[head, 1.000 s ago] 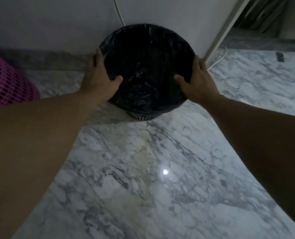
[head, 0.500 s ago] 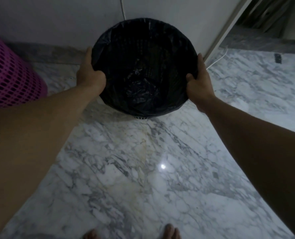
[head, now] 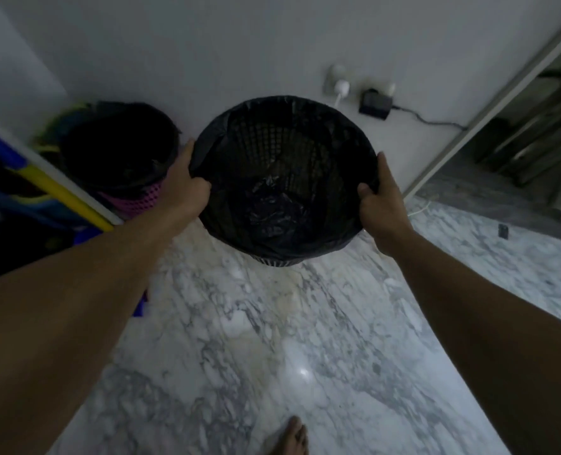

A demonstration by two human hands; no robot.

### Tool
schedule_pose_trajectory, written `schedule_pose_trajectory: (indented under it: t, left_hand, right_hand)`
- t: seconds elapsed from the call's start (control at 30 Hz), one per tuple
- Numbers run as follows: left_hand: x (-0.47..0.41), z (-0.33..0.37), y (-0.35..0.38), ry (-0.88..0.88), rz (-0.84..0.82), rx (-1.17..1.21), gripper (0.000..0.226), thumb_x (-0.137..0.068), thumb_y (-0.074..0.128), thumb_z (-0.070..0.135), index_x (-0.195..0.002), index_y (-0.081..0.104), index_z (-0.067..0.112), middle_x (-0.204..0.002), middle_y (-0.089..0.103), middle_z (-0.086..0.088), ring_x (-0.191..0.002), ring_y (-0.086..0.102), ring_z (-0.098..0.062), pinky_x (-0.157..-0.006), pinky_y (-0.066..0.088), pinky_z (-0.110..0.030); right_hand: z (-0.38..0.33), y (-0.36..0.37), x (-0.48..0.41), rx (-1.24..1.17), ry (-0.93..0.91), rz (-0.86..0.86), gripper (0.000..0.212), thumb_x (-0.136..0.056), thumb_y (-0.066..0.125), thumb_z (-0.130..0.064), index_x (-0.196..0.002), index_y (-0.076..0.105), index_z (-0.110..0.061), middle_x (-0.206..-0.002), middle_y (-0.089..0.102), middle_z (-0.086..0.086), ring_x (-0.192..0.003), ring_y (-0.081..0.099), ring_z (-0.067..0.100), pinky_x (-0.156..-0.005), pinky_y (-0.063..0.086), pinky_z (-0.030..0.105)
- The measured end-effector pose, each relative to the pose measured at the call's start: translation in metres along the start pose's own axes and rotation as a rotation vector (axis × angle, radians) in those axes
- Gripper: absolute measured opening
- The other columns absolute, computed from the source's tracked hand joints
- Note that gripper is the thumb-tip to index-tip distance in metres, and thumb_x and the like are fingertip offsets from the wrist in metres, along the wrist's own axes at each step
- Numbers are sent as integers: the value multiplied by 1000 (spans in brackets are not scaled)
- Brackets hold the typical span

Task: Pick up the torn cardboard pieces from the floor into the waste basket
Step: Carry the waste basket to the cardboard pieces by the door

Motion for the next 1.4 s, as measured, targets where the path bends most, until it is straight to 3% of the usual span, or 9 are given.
schedule_pose_trajectory:
  t: [0.17,0.33,0.43,0.53,0.7,0.83,1.03,1.13,1.4]
  left_hand:
    - [66,50,-104,-8,110,79,80,-96,50,-4,-160,18,32,-156,36,5,-131,37,-10,-106,30,-25]
    - [150,108,-219,1,246,101,74,-97,46,-6,-158,24,29,-133,43,9,-114,44,-14,-94,39,-26]
    - [195,129,-287,-11,327,124,77,-96,48,-6,-160,19,28,-153,39,4,-127,45,-19,-96,40,-24]
    - [241,150,-347,-36,432,148,78,-96,49,-5,-160,20,28,-155,39,0,-118,47,-15,-78,44,-16]
    - [322,173,-428,-68,603,167,77,-95,52,-6,-160,24,24,-160,35,-3,-141,39,-27,-114,36,-37]
    - [400,171,-477,-86,790,322,77,-95,50,-8,-159,24,27,-157,38,-1,-138,42,-28,-110,40,-36]
    - [535,162,-511,-59,1066,495,71,-96,38,-4,-152,36,39,-142,54,1,-122,55,-26,-101,51,-47]
    - [613,152,-516,-103,1227,520,70,-100,38,-9,-156,32,33,-148,47,0,-131,49,-29,-105,47,-45]
    - [871,97,-460,-216,1642,555,74,-94,44,-9,-154,34,33,-140,48,7,-127,49,-21,-109,43,-44]
  right_hand:
    - [-117,10,47,30,-127,-129,69,-101,45,-17,-161,17,-37,-157,42,-4,-140,43,22,-118,36,47]
    - [-241,30,110,3,-223,-227,66,-105,44,-13,-162,17,-29,-160,37,-3,-144,37,19,-121,31,45]
    - [-307,47,142,-29,-266,-298,66,-106,44,-13,-163,13,-26,-166,28,-1,-149,31,21,-123,29,47]
    - [-368,65,173,-40,-318,-381,67,-105,43,-11,-163,14,-26,-166,29,0,-150,31,23,-122,30,49]
    - [-459,98,230,-30,-435,-559,53,-103,41,-3,-153,38,-20,-144,51,-2,-133,48,22,-113,40,43]
    - [-518,137,276,-3,-545,-721,53,-94,43,-12,-146,44,-23,-144,55,7,-130,54,28,-112,44,54]
    - [-588,191,381,-50,-634,-967,65,-101,46,-10,-161,26,-27,-158,42,1,-140,45,27,-116,39,51]
    - [-595,215,444,-11,-668,-1117,65,-105,43,-7,-163,17,-24,-164,33,3,-144,39,28,-117,37,52]
    - [-571,227,682,64,-844,-1567,57,-109,41,-19,-162,21,-27,-154,42,-6,-137,45,22,-117,37,45]
Point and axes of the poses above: each hand's wrist, its own x-axis away from the middle knuckle, its own y-axis out of the palm, z = x × y, the point moved 7 cm from there along -x, towards the middle knuckle
